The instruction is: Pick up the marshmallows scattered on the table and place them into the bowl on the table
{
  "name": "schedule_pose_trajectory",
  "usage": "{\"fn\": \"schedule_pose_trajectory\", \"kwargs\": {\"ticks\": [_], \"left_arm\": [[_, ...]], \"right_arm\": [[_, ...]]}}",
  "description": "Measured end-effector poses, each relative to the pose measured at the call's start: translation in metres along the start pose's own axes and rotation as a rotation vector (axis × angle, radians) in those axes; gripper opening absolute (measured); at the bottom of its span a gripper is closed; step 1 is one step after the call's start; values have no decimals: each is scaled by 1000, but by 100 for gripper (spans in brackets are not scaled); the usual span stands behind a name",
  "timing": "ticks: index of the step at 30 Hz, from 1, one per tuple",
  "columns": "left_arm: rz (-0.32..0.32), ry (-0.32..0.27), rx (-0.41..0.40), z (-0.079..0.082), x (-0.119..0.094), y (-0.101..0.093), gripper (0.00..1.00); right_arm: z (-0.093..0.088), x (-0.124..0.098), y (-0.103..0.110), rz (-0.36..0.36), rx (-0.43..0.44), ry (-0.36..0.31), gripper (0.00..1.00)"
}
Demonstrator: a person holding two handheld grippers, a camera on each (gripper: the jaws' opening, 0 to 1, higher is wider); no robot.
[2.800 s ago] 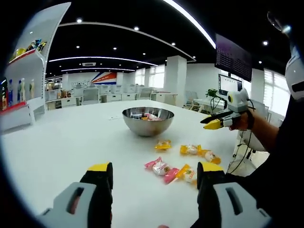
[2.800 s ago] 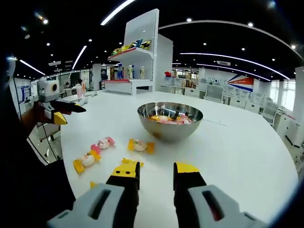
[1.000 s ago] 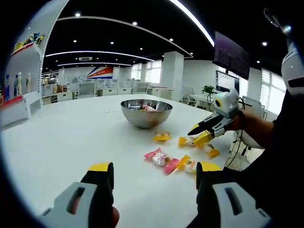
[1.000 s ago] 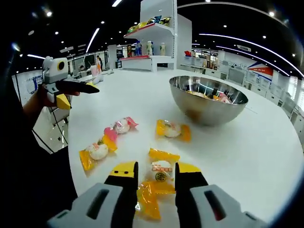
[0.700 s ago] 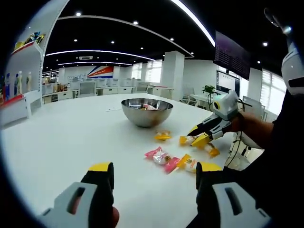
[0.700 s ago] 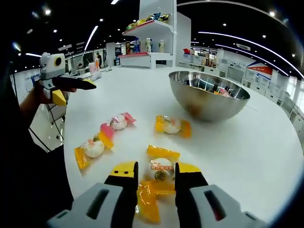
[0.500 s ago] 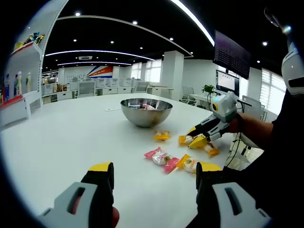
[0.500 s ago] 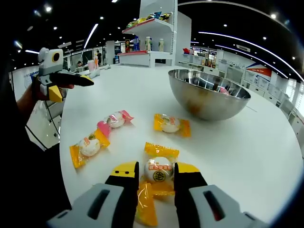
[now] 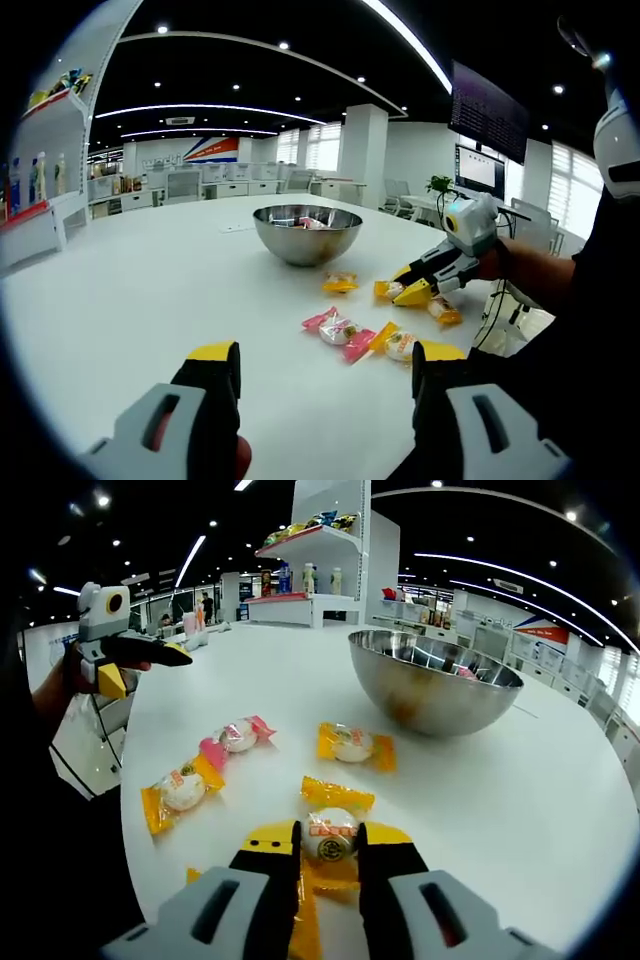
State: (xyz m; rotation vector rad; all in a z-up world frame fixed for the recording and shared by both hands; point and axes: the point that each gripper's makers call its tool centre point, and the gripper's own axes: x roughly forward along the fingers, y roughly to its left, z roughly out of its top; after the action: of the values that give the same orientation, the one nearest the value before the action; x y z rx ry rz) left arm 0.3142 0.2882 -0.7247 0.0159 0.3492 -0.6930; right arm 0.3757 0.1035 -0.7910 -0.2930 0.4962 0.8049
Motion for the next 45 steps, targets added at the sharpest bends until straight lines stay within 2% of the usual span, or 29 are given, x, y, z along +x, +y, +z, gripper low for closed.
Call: {"fn": "schedule_pose_trajectory", "kwargs": {"ticks": [10,17,30,45], "left_arm": [[10,0,6,2,-3,-1,69],[12,0,6,1,-5,-2,69],[9,-3,5,2,-4,-2,69],[14,2,-3,-1,-5,0,68]], "right_arm": [[3,-3,-3,-6,-15,-10,23],[13,-10,-7,-14,-31,-35,23],[46,-21,-22,-42,-54,-112,23],[81,-23,-45,-73,-75,-175,23]]}}
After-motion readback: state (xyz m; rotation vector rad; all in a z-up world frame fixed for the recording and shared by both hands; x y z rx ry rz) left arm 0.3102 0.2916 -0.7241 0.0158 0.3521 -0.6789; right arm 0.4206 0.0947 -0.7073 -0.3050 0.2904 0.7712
